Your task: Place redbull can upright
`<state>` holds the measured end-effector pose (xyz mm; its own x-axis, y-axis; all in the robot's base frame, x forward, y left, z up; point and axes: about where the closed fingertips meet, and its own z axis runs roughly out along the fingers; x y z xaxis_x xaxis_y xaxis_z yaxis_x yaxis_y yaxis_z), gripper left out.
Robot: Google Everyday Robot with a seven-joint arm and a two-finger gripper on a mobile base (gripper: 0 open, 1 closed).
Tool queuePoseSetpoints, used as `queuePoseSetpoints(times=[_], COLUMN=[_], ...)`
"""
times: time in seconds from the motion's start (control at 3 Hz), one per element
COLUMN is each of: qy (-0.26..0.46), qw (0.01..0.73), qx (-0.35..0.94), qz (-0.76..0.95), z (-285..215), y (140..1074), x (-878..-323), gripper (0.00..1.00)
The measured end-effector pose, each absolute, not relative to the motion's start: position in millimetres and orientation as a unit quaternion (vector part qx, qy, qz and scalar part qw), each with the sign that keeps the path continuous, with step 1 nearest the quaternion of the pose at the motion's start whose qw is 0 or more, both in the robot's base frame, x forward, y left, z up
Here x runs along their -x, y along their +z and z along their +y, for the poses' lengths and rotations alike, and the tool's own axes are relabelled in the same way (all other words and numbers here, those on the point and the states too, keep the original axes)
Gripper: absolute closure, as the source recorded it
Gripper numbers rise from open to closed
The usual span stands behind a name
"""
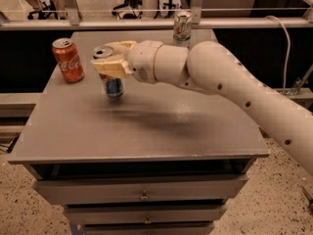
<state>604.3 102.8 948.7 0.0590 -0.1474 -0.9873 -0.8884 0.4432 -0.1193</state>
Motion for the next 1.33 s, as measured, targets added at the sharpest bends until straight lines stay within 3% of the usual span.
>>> queuePoseSetpoints(times=[0.67,1.0,1.33], qy=[0.330,0.331,0.329], qw=[0.587,0.584,0.583], qx=[0.413,0.412,0.411], qz=[0.613,0.616,0.619], z=[96,92,89], y=[934,929,927], x=[-602,-600,-598], gripper=[0.51,0.18,0.00])
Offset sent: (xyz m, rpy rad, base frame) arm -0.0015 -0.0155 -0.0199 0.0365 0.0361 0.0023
